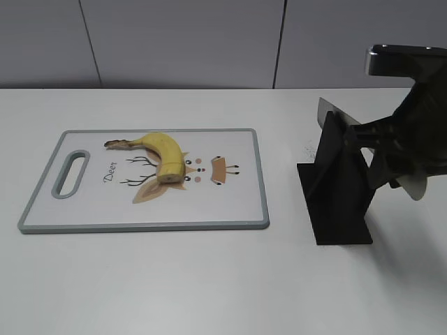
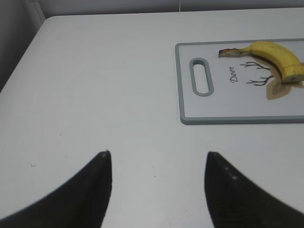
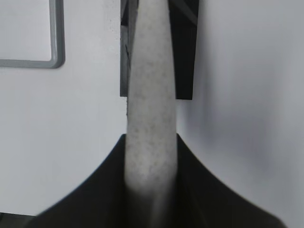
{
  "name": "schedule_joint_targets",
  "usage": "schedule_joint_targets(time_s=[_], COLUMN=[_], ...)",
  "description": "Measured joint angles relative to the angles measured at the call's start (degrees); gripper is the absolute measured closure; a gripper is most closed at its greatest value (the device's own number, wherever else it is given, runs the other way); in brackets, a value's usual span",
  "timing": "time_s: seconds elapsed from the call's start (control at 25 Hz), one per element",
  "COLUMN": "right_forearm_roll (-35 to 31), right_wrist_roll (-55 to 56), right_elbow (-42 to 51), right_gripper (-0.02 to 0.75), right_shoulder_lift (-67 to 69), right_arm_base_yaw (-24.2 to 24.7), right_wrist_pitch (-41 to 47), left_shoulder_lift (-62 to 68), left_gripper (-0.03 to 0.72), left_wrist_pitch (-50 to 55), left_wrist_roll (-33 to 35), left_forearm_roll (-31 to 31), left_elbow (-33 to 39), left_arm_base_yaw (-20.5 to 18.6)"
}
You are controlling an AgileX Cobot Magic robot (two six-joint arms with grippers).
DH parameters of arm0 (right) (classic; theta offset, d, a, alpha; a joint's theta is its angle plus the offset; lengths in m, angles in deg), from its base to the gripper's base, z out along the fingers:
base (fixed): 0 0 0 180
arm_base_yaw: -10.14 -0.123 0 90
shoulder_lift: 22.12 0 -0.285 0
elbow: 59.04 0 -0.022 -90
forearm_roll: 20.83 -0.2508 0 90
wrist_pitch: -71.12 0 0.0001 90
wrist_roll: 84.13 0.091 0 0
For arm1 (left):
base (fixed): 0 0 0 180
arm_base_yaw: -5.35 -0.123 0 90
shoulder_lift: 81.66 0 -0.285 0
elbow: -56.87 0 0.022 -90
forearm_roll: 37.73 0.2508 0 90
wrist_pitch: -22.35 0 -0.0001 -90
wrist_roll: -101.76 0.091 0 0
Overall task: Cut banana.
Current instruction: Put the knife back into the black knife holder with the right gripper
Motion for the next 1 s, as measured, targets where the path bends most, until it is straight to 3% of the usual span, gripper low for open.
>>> schedule_joint_targets(time_s=[0.24, 0.48, 0.68, 1.0], right_forearm_roll=[-1.3, -5.8, -5.2, -4.8], right_wrist_roll=[-0.7, -4.1, -5.4, -13.4], right_elbow=[0.0, 0.0, 0.0, 0.0], right_gripper=[0.527, 0.295, 0.111, 0.085], right_shoulder_lift=[0.0, 0.0, -0.4, -13.1], right_arm_base_yaw=[0.0, 0.0, 0.0, 0.0], right_wrist_pitch=[1.3, 1.7, 1.6, -0.8], left_shoulder_lift=[0.0, 0.0, 0.0, 0.0], left_gripper=[0.097, 0.097, 0.097, 0.097], left_wrist_pitch=[0.0, 0.0, 0.0, 0.0], left_wrist_roll=[0.0, 0.0, 0.0, 0.0], left_forearm_roll=[0.0, 0.0, 0.0, 0.0], left_elbow=[0.0, 0.0, 0.0, 0.0], left_arm_base_yaw=[0.0, 0.0, 0.0, 0.0])
